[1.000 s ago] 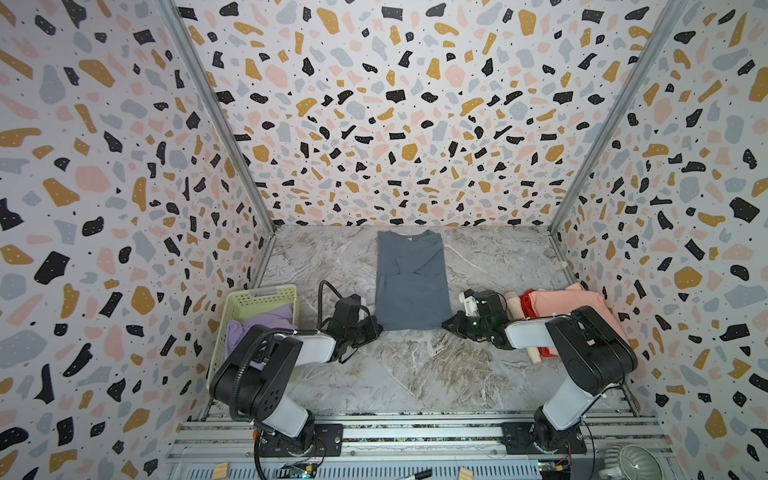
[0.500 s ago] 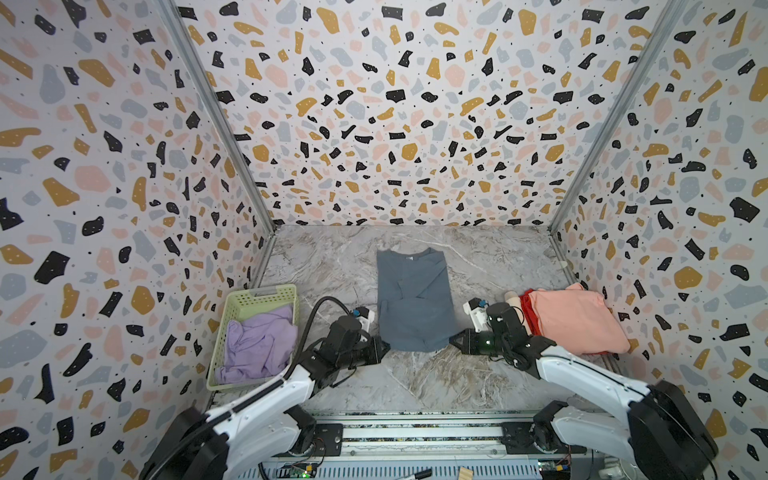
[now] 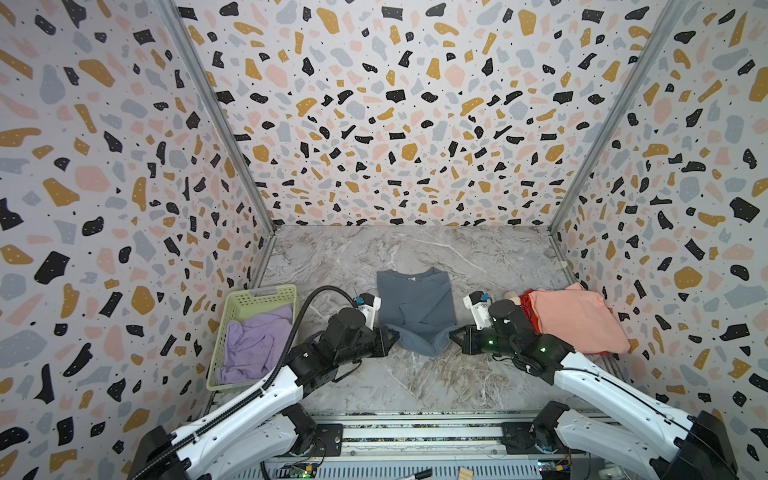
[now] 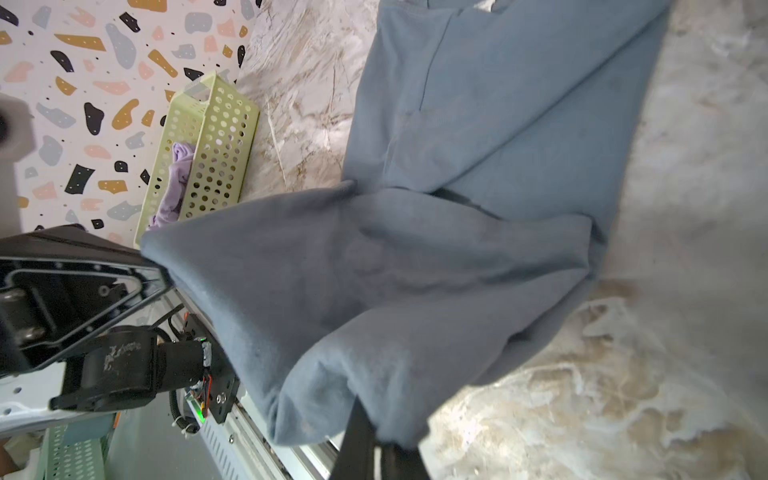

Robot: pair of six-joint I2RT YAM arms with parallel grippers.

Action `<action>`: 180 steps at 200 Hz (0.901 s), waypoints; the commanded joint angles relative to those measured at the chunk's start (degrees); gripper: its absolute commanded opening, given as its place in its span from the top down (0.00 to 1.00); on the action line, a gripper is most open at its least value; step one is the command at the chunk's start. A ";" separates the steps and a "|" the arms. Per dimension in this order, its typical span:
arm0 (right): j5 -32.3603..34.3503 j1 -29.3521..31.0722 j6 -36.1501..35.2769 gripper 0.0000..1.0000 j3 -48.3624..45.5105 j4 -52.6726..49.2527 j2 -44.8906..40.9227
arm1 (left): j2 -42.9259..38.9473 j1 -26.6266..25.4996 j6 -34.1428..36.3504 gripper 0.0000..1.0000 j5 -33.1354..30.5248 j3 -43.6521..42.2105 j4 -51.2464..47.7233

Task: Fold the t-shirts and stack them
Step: 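Grasp the near edge of the folded grey-blue shirt with both grippers, then lift the near edge with both grippers and fold it onto the far half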

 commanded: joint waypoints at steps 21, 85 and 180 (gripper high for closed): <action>-2.17 -6.47 -6.39 1.00 9.04 5.76 9.35 | 8.04 9.33 8.83 1.00 1.09 6.48 4.43; -10.46 -17.34 -10.21 1.00 21.45 12.86 33.34 | 34.47 19.98 12.80 1.00 12.33 19.36 14.96; -17.67 -24.06 -8.89 0.94 50.33 16.19 67.83 | 66.79 27.11 7.66 1.00 14.56 39.84 20.09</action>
